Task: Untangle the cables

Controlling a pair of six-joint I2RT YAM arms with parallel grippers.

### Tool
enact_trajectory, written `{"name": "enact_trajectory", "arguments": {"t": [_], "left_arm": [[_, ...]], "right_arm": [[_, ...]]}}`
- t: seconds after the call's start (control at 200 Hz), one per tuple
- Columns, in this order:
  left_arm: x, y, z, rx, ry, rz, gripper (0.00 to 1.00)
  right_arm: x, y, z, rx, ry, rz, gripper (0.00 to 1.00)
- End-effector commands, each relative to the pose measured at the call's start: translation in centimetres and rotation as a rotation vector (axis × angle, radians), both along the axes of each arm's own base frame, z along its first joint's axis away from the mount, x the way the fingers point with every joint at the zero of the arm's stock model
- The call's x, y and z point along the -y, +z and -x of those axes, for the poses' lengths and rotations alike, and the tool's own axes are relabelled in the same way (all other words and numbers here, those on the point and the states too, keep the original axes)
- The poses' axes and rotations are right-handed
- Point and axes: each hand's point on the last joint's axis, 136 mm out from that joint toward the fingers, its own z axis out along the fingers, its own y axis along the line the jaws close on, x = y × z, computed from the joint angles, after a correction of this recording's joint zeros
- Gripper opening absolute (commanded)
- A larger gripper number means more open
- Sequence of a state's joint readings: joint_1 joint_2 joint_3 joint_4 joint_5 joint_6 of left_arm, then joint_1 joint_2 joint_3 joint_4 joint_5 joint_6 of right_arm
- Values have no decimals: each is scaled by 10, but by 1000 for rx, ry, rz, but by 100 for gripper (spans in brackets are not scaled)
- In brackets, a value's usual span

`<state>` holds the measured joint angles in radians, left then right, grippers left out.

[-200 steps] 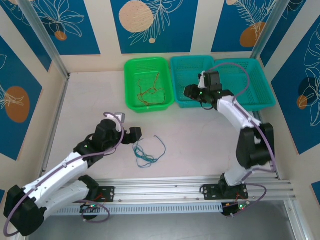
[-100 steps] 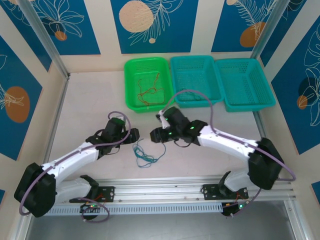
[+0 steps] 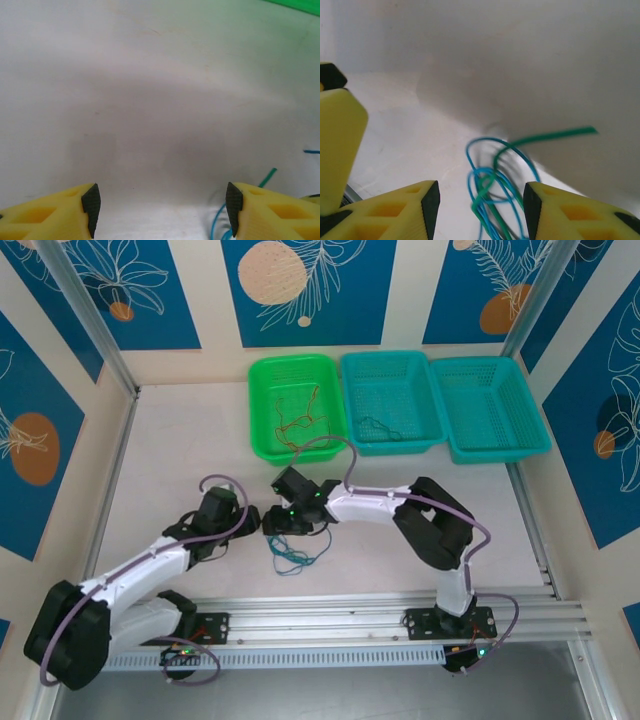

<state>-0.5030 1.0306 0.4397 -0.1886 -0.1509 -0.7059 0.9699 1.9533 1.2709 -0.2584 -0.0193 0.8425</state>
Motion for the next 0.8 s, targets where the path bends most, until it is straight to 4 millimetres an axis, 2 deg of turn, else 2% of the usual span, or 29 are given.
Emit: {"name": "enact_trajectory", "arguments": {"t": [0.0, 0.05, 0.145, 0.27, 0.425, 0.525, 0.655, 0.795], "left_arm": [[-9, 4, 6, 21, 17, -13, 68], [-10, 7, 6, 33, 18, -11, 67], [-9, 12, 8, 49, -6, 0, 67], [7, 19, 11, 81, -100, 50, 68], [38, 25, 16, 91, -206, 209, 70], [55, 29, 16, 74, -240, 322, 72], [78, 41, 10, 57, -273, 479, 73], [97, 56, 0, 56, -296, 593, 72]], "right_arm": [[-10, -7, -5, 0, -15, 22, 47], [-9, -12, -9, 6, -31, 53, 41], [-4, -14, -15, 30, -54, 81, 18], [6, -8, -19, 74, -74, 91, 0], [18, 4, -19, 59, -57, -9, 0], [19, 23, -21, 27, -49, -172, 0], [23, 44, -20, -54, -59, -358, 0], [28, 63, -22, -63, -72, -439, 0]]}}
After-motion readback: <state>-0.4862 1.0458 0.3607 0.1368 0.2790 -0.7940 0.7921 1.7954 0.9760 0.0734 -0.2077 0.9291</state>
